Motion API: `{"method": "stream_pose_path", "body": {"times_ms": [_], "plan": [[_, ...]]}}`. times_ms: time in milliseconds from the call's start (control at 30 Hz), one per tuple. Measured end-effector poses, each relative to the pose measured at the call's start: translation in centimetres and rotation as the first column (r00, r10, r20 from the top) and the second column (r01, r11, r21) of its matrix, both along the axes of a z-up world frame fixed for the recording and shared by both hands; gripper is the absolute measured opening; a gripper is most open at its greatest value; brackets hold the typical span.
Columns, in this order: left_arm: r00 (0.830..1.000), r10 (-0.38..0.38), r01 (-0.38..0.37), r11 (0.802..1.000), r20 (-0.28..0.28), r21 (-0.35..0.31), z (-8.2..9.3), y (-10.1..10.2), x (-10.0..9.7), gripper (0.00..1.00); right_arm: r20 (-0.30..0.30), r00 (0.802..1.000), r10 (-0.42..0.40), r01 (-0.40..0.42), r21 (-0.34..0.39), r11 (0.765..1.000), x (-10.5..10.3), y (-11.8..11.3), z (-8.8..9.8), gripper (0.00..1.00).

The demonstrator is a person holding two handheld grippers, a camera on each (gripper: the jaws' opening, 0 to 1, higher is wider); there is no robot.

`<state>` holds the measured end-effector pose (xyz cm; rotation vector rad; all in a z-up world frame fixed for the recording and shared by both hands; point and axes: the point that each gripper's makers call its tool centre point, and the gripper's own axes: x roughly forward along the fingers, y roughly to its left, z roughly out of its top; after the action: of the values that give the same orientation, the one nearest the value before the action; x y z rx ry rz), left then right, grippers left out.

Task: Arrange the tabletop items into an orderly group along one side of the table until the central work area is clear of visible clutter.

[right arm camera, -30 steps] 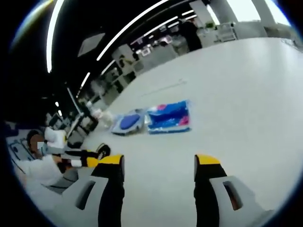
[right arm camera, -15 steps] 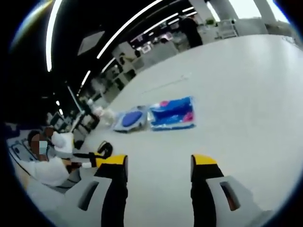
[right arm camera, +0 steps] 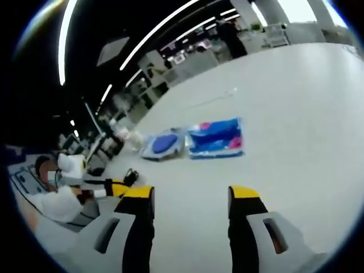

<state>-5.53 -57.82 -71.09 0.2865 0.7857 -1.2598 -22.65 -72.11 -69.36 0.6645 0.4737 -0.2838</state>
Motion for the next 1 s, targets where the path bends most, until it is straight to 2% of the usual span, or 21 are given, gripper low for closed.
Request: {"method": "stream_pose_path", "body": {"times_ms": [133, 233, 267, 300, 367, 400, 467, 500, 533, 567, 633, 667, 700, 733, 767, 800, 833, 867, 933, 967, 1000], "plan": [[0.994, -0.013, -0.001, 0.990, -0.106, -0.139, 3.9, -1.6, -1.5, 0.08, 0.004, 1.000, 0.011, -0.011, 0.014, 1.000, 0.2, 0.4, -0.1, 0.50], [0.971, -0.055, -0.011, 0.962, -0.232, -0.272, 7.2, -3.1, -3.5, 0.08, 0.026, 0.999, 0.024, -0.025, 0.032, 0.999, 0.7, 0.8, 0.2, 0.51], [0.948, -0.081, -0.029, 0.942, -0.309, -0.335, 8.8, -3.8, -4.4, 0.08, 0.056, 0.998, 0.031, -0.035, 0.055, 0.998, 1.1, 1.3, 0.6, 0.50], [0.928, -0.112, -0.033, 0.925, -0.355, -0.378, 9.9, -4.1, -5.0, 0.08, 0.086, 0.996, 0.038, -0.045, 0.076, 0.996, 1.5, 1.7, 1.1, 0.50], [0.889, -0.169, -0.050, 0.887, -0.424, -0.459, 12.1, -4.8, -5.9, 0.08, 0.150, 0.988, 0.038, -0.057, 0.126, 0.990, 2.2, 2.3, 1.9, 0.49], [0.866, -0.207, -0.060, 0.860, -0.454, -0.507, 13.5, -5.2, -6.5, 0.08, 0.209, 0.978, 0.015, -0.057, 0.200, 0.978, 2.7, 2.7, 2.6, 0.49], [0.833, -0.273, -0.064, 0.816, -0.481, -0.574, 15.8, -5.9, -7.7, 0.08, 0.292, 0.956, -0.031, -0.065, 0.312, 0.948, 3.4, 3.3, 3.8, 0.51], [0.825, -0.296, -0.059, 0.802, -0.481, -0.595, 16.6, -6.0, -8.1, 0.08, 0.310, 0.950, -0.041, -0.073, 0.345, 0.936, 3.6, 3.6, 4.2, 0.53], [0.801, -0.333, -0.056, 0.786, -0.498, -0.616, 17.6, -6.2, -8.8, 0.08, 0.317, 0.948, -0.040, -0.081, 0.361, 0.929, 3.7, 3.9, 4.4, 0.53], [0.784, -0.353, -0.059, 0.777, -0.511, -0.627, 18.2, -6.4, -9.2, 0.08, 0.306, 0.952, -0.022, -0.087, 0.338, 0.937, 3.8, 4.1, 4.3, 0.53], [0.750, -0.400, -0.076, 0.738, -0.526, -0.670, 19.6, -6.7, -9.9, 0.08, 0.322, 0.947, 0.012, -0.123, 0.327, 0.937, 4.3, 4.9, 4.8, 0.54], [0.712, -0.435, -0.101, 0.714, -0.551, -0.693, 20.4, -6.8, -10.2, 0.08, 0.369, 0.929, 0.009, -0.153, 0.363, 0.919, 4.8, 5.4, 5.8, 0.54], [0.689, -0.448, -0.124, 0.702, -0.570, -0.702, 20.8, -6.8, -10.3, 0.08, 0.399, 0.917, -0.006, -0.167, 0.398, 0.902, 5.0, 5.7, 6.4, 0.54], [0.679, -0.456, -0.133, 0.694, -0.576, -0.707, 21.0, -6.8, -10.3, 0.08, 0.438, 0.899, -0.022, -0.204, 0.462, 0.863, 5.3, 6.4, 7.4, 0.53], [0.640, -0.484, -0.157, 0.677, -0.596, -0.719, 21.5, -6.8, -10.6, 0.08, 0.451, 0.892, -0.026, -0.220, 0.485, 0.846, 5.4, 6.6, 7.8, 0.52], [0.592, -0.511, -0.174, 0.674, -0.623, -0.718, 21.9, -6.6, -10.9, 0.08, 0.483, 0.875, -0.034, -0.259, 0.527, 0.810, 5.6, 7.2, 8.7, 0.48], [0.565, -0.526, -0.187, 0.669, -0.636, -0.719, 22.2, -6.6, -11.1, 0.08, 0.503, 0.863, -0.033, -0.281, 0.535, 0.797, 5.6, 7.5, 9.1, 0.44], [0.547, -0.548, -0.188, 0.656, -0.633, -0.731, 22.6, -6.3, -11.3, 0.08, 0.536, 0.843, -0.043, -0.310, 0.549, 0.776, 5.7, 7.8, 9.8, 0.40], [0.525, -0.583, -0.198, 0.624, -0.620, -0.756, 23.5, -6.0, -11.4, 0.08, 0.573, 0.817, -0.068, -0.351, 0.586, 0.731, 5.7, 8.2, 10.8, 0.34], [0.497, -0.603, -0.227, 0.603, -0.623, -0.765, 24.2, -5.7, -11.2, 0.08, 0.602, 0.794, -0.091, -0.381, 0.608, 0.696, 5.7, 8.5, 11.7, 0.32], [0.470, -0.617, -0.258, 0.588, -0.631, -0.767, 24.6, -5.5, -11.0, 0.08, 0.621, 0.776, -0.110, -0.399, 0.619, 0.677, 5.7, 8.6, 12.3, 0.31]]}}
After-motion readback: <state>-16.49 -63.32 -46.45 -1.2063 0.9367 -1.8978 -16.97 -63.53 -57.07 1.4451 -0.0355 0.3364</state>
